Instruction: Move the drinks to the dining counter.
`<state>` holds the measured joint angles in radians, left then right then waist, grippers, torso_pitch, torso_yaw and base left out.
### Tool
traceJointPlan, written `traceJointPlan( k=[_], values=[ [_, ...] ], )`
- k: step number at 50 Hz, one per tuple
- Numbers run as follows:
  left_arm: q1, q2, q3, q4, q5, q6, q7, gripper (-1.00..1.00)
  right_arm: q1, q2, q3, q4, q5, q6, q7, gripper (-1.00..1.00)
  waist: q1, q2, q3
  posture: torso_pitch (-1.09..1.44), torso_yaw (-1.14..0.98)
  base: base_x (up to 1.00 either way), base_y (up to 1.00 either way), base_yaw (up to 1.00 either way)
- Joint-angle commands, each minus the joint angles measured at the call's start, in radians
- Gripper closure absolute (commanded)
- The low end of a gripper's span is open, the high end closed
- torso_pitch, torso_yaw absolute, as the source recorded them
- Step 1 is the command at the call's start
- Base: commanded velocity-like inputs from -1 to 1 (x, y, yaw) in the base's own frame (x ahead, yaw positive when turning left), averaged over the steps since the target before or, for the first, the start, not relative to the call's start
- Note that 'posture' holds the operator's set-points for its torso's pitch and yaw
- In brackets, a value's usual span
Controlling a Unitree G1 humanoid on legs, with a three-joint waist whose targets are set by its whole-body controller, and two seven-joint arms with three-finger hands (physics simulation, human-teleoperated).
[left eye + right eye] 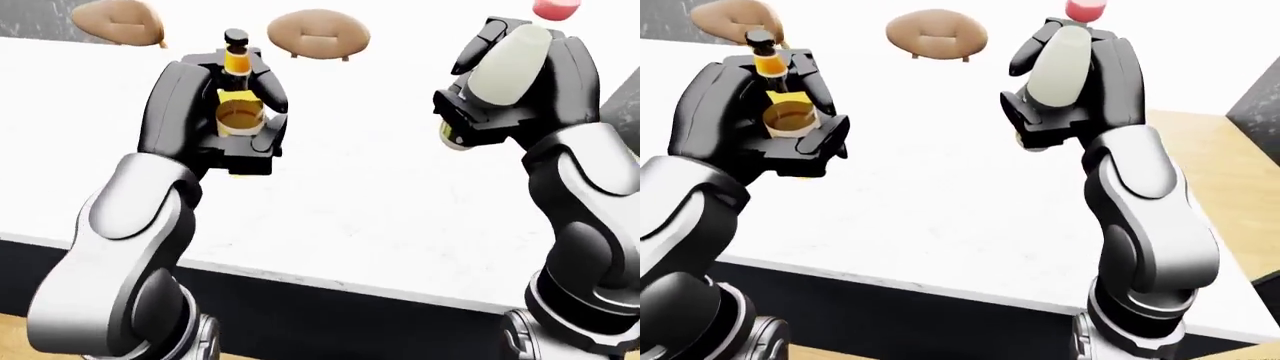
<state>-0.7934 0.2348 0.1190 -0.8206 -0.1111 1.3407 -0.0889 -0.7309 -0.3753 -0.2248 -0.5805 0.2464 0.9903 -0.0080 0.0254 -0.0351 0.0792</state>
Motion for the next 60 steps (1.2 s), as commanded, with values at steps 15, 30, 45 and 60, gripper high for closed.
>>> traceJointPlan(
  k=[15,30,45,60],
  values=[
    [-0.041,0.005,0.001,0.010,0.013,-0.055,-0.003,1.00,-0.020,0.026,0.054,0.037,-0.115,0.012,0.041,1.00,-0.017,0.010,-0.045,0.00,0.00,0.00,0.00,0.00],
    [-0.045,0.002,0.003,0.017,0.009,-0.061,0.001,1.00,-0.017,0.188,0.159,0.156,-0.267,-0.089,0.083,1.00,-0.021,0.022,-0.046,0.00,0.00,0.00,0.00,0.00],
    [-0.027,-0.002,-0.002,0.026,0.012,-0.083,0.001,1.00,0.019,0.277,0.197,0.286,-0.347,-0.204,0.094,1.00,-0.024,0.032,-0.054,0.00,0.00,0.00,0.00,0.00],
    [-0.034,-0.002,-0.002,0.015,0.013,-0.069,0.000,1.00,0.041,0.302,0.204,0.363,-0.362,-0.253,0.082,1.00,-0.024,0.031,-0.059,0.00,0.00,0.00,0.00,0.00]
  ],
)
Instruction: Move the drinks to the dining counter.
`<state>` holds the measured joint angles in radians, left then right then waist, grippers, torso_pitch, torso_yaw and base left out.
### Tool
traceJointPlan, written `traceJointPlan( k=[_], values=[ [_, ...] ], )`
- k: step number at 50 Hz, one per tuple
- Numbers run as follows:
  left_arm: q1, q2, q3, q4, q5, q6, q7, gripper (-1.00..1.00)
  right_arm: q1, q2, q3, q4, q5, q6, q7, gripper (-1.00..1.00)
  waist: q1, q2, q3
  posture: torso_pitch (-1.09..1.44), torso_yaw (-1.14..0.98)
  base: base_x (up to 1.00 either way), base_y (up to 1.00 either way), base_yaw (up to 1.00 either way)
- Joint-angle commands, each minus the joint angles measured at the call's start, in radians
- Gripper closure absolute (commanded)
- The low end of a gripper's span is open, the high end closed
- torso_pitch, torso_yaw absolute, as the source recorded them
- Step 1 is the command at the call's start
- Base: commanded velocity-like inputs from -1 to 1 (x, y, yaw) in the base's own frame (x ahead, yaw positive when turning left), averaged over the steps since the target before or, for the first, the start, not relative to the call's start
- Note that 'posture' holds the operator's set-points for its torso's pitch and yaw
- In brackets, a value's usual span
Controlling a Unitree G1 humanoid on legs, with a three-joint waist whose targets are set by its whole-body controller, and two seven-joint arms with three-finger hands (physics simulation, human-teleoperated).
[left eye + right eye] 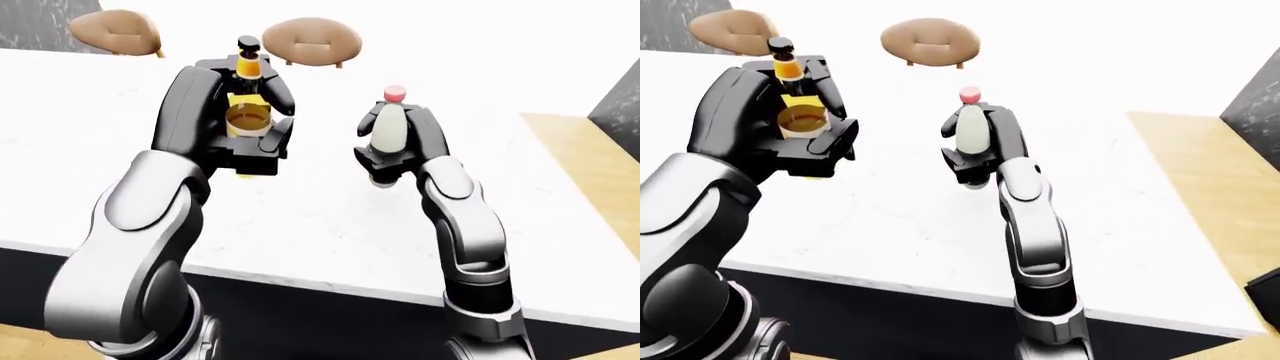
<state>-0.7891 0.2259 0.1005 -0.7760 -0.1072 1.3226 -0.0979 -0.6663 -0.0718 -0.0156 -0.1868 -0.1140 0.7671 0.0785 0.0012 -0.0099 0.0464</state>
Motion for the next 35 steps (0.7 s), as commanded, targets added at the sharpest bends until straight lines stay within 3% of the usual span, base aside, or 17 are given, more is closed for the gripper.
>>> traceJointPlan(
  k=[1,20,24,35],
  values=[
    [-0.037,0.007,0.016,-0.028,0.010,-0.052,0.009,1.00,-0.025,-0.001,-0.005,-0.011,-0.002,-0.043,-0.005,1.00,0.000,0.005,-0.027,0.00,0.00,0.00,0.00,0.00],
    [-0.038,0.008,0.019,-0.025,0.008,-0.055,0.009,1.00,-0.045,-0.004,-0.018,0.196,0.023,-0.173,-0.048,1.00,0.001,-0.003,-0.032,0.00,0.00,0.00,0.00,0.00],
    [-0.036,0.009,0.019,-0.026,0.008,-0.057,0.008,1.00,-0.040,-0.005,-0.017,0.203,0.023,-0.185,-0.050,0.74,0.002,-0.005,-0.032,0.00,0.00,0.00,0.00,0.00],
    [-0.040,0.010,0.020,-0.030,0.006,-0.048,0.009,1.00,-0.036,-0.005,-0.016,0.197,0.023,-0.182,-0.049,0.44,0.003,-0.008,-0.034,0.00,0.00,0.00,0.00,0.00]
  ],
)
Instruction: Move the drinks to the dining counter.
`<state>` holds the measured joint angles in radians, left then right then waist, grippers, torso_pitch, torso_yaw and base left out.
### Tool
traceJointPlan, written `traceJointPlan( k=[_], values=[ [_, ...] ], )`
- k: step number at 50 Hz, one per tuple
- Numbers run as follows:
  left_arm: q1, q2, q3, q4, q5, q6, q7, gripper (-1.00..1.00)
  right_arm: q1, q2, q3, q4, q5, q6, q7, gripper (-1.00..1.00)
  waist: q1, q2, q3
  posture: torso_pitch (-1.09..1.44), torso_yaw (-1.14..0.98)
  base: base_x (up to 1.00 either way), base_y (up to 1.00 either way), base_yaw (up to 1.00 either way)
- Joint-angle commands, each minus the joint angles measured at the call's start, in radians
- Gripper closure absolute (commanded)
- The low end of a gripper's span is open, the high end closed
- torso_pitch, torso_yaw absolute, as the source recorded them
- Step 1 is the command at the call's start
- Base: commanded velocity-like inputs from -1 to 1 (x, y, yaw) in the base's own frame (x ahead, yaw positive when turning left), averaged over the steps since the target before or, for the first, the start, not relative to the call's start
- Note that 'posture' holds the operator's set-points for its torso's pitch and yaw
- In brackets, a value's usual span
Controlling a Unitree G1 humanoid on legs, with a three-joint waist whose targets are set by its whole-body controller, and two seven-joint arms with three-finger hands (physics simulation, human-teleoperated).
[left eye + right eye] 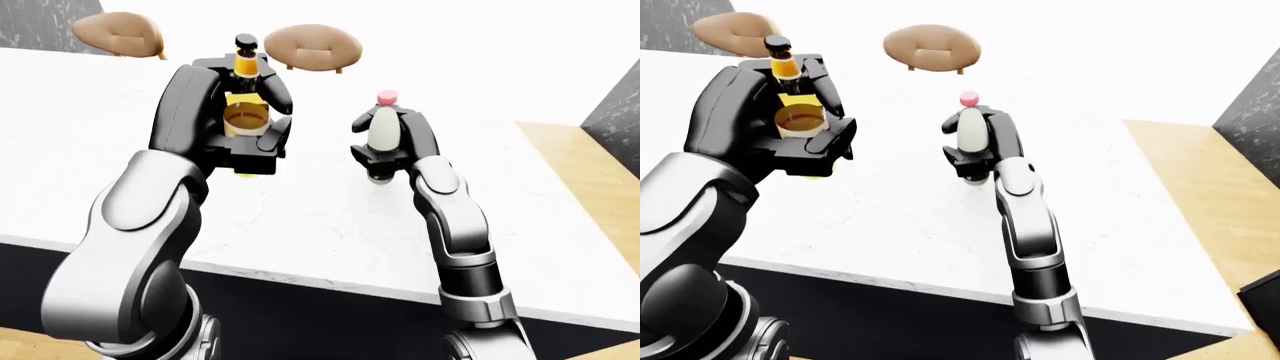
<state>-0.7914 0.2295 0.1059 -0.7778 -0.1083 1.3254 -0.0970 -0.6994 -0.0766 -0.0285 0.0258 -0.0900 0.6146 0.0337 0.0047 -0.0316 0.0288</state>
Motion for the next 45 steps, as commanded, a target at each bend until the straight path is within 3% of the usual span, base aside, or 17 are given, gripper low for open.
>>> traceJointPlan(
  k=[1,9,18,26,36,45],
  values=[
    [-0.038,0.007,0.016,-0.029,0.008,-0.051,0.008,1.00,-0.002,0.000,-0.004,-0.018,-0.001,-0.028,-0.004,0.44,0.000,0.013,-0.017,0.00,0.00,0.00,0.00,0.00],
    [-0.042,0.007,0.014,-0.028,0.007,-0.049,0.009,1.00,-0.002,-0.002,-0.007,-0.018,0.003,-0.028,-0.005,0.31,0.000,0.013,-0.016,0.00,0.00,0.00,0.00,0.00],
    [-0.044,0.008,0.015,-0.031,0.007,-0.046,0.009,1.00,-0.001,-0.006,-0.008,-0.031,0.007,-0.022,-0.003,-0.08,0.001,0.014,-0.015,0.00,0.00,0.00,0.00,0.00],
    [-0.053,0.011,0.018,-0.038,0.005,-0.031,0.009,1.00,0.000,-0.011,-0.008,-0.063,0.005,-0.001,0.003,-0.23,0.001,0.014,-0.014,0.00,0.00,0.00,0.00,0.00],
    [-0.062,0.012,0.016,-0.039,0.004,-0.023,0.011,1.00,0.022,-0.039,-0.026,-0.156,0.006,0.054,0.027,-1.00,0.003,0.015,-0.012,0.00,0.00,0.00,0.00,0.00],
    [-0.072,0.007,0.004,-0.031,0.010,-0.023,0.014,1.00,0.043,-0.065,-0.049,-0.212,0.014,0.078,0.042,-1.00,0.004,0.015,-0.010,0.00,0.00,0.00,0.00,0.00]
  ],
)
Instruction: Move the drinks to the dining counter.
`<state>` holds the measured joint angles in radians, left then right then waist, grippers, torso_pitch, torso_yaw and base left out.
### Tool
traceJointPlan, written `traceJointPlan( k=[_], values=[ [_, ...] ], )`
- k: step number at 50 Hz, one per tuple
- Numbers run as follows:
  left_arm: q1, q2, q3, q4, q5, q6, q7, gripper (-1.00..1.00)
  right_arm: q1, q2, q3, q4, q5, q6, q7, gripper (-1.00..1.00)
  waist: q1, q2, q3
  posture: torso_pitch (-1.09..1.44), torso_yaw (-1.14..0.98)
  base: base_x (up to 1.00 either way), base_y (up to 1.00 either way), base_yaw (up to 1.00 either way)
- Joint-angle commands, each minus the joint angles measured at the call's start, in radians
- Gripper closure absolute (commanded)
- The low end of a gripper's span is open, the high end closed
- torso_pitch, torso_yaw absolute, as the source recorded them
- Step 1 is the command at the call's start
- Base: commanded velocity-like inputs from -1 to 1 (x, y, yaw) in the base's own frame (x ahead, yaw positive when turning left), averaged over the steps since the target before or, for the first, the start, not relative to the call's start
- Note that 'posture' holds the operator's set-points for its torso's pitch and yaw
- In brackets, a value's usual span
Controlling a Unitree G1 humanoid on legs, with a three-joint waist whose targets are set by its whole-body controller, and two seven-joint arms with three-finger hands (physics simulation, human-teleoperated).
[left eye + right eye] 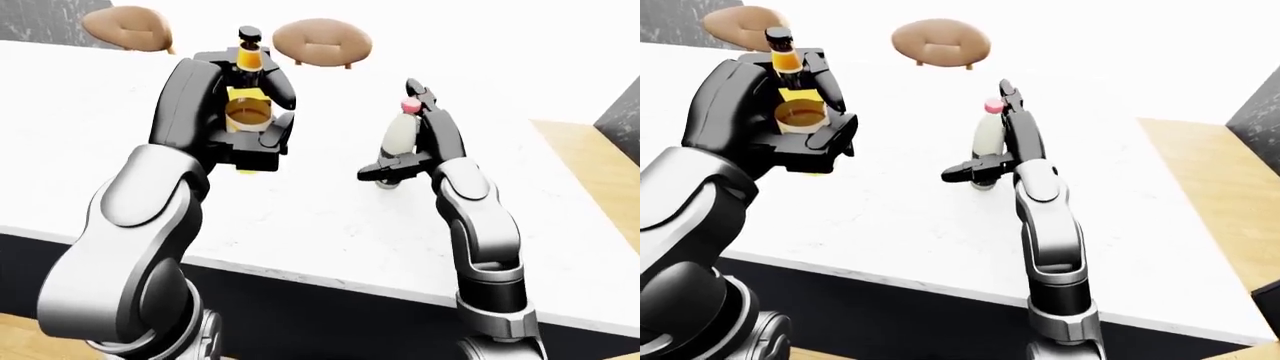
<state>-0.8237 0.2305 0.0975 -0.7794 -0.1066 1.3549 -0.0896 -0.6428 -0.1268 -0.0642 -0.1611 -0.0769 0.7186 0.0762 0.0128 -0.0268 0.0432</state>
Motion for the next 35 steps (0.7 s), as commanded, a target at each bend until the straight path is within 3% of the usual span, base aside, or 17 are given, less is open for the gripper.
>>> traceJointPlan(
  k=[1,11,20,29,35],
  values=[
    [-0.042,0.005,0.013,-0.031,0.009,-0.049,0.007,1.00,-0.010,-0.018,-0.017,-0.034,0.004,-0.022,0.001,-1.00,-0.004,0.010,-0.024,0.00,0.00,0.00,0.00,0.00],
    [-0.049,-0.004,-0.001,-0.019,0.025,-0.056,0.003,1.00,0.017,-0.062,-0.058,-0.081,0.036,-0.003,0.009,-1.00,-0.002,0.007,-0.023,0.00,0.00,0.00,0.00,0.00],
    [-0.046,-0.026,-0.034,0.005,0.055,-0.088,0.000,1.00,0.058,-0.123,-0.125,-0.167,0.089,0.038,0.017,-1.00,-0.001,0.007,-0.020,0.00,0.00,0.00,0.00,0.00],
    [-0.026,-0.082,-0.088,0.179,0.138,-0.274,-0.026,1.00,0.166,-0.190,-0.269,-0.401,0.223,0.137,0.003,-1.00,0.004,-0.001,-0.022,0.00,0.00,0.00,0.00,0.00],
    [-0.018,-0.117,-0.091,0.312,0.185,-0.398,-0.032,1.00,0.177,-0.241,-0.324,-0.452,0.300,0.172,-0.028,-1.00,0.001,-0.009,-0.024,0.00,0.00,0.00,0.00,0.00]
  ],
)
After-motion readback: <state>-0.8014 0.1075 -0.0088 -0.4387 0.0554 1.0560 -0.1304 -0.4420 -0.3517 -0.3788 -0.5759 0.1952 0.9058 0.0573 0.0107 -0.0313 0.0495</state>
